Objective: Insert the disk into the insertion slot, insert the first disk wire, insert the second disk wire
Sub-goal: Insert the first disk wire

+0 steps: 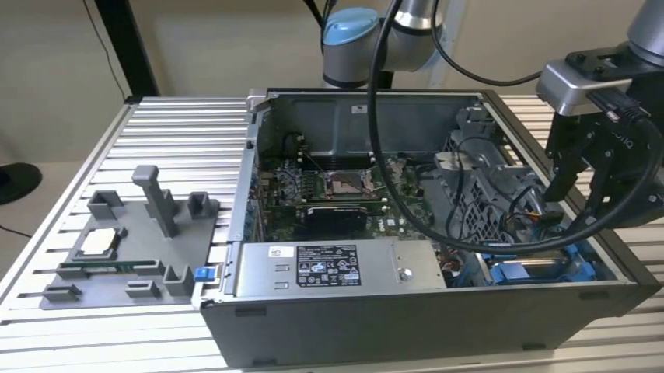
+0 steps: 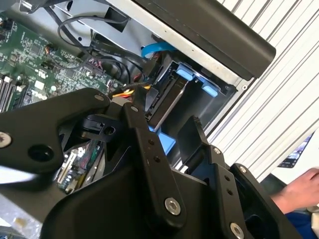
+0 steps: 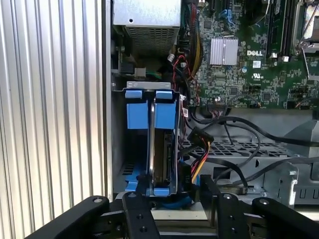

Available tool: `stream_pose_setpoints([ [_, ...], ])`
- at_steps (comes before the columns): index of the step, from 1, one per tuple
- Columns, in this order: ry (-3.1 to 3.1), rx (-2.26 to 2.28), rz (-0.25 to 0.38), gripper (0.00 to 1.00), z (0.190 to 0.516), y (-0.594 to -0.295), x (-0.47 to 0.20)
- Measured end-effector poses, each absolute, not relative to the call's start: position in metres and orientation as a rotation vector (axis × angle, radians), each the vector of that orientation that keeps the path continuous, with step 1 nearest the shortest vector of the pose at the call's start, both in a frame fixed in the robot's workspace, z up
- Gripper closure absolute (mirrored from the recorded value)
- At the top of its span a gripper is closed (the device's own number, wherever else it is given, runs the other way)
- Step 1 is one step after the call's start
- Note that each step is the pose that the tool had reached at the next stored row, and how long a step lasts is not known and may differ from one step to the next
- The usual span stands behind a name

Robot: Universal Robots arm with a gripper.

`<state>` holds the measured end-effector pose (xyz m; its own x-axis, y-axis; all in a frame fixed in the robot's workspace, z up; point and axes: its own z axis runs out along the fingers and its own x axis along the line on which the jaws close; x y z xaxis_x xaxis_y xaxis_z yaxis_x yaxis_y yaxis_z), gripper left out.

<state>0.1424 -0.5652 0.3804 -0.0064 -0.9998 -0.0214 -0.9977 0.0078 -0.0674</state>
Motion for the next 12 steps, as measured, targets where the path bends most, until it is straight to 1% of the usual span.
stream_pose_setpoints([
  [12, 2.175, -2.16, -0.071, 0.0, 0.3757, -0.5593, 0.1385],
])
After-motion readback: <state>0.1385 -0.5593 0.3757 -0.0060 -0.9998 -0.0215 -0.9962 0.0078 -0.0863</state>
